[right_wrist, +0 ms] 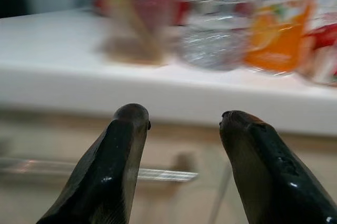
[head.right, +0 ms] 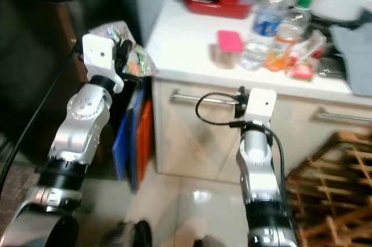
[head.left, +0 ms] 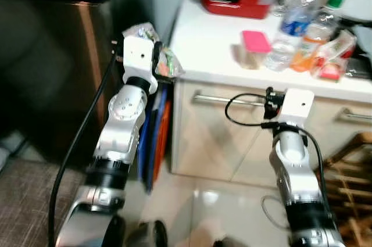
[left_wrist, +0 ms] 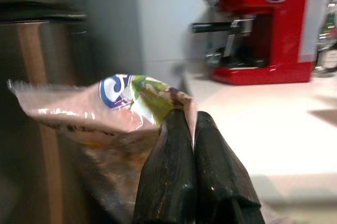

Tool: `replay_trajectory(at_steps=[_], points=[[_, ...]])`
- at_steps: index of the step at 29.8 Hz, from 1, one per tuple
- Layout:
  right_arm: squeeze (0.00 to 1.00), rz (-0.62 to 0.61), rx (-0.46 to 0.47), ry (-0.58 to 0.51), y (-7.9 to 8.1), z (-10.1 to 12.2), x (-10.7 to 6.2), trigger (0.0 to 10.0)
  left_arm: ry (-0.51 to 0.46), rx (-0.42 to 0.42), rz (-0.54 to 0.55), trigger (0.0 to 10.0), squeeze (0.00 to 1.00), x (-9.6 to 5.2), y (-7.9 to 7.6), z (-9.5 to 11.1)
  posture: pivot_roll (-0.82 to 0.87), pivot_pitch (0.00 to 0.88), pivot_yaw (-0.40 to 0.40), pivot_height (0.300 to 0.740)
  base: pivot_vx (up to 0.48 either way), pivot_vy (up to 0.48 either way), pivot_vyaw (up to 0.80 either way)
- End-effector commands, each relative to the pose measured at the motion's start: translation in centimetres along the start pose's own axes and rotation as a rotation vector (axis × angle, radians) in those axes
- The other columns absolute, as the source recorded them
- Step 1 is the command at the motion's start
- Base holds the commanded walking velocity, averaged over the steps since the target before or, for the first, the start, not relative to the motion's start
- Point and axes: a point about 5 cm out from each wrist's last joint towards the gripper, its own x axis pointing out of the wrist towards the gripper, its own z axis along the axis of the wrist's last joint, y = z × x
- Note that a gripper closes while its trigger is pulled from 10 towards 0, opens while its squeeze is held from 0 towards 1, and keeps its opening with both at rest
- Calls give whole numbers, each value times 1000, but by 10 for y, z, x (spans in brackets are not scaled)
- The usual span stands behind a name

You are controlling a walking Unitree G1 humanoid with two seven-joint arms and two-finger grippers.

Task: Restocking fridge

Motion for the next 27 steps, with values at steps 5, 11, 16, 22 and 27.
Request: replay_trajectory(at_steps=[5, 11, 16, 22, 27], points=[[0, 12, -10, -3, 2, -2, 0, 10000, -18, 12, -14, 10000, 0, 0, -1, 3, -41, 0, -4, 740, -253, 0, 0], [0, 26, -7, 28, 5, -9, -3, 10000, 11, 27, -15, 10000, 0, -5, 1, -5, -26, 0, -3, 740, -257, 0, 0], [0, 74, -10, 80, 13, -22, -9, 10000, 119, -7, 37, 10000, 0, -28, 19, -33, 1, 0, 0, 740, 0, 0, 0], [0, 108, -33, 111, 13, -29, -7, 10000, 179, -60, -10, 10000, 0, -46, 6, -51, 7, 0, 5, 740, 0, -234, 0], [0, 97, -82, 157, -8, -40, -8, 10000, 215, -65, -84, 10000, 0, -65, -10, -63, 19, 0, -32, 740, 0, -460, 0]])
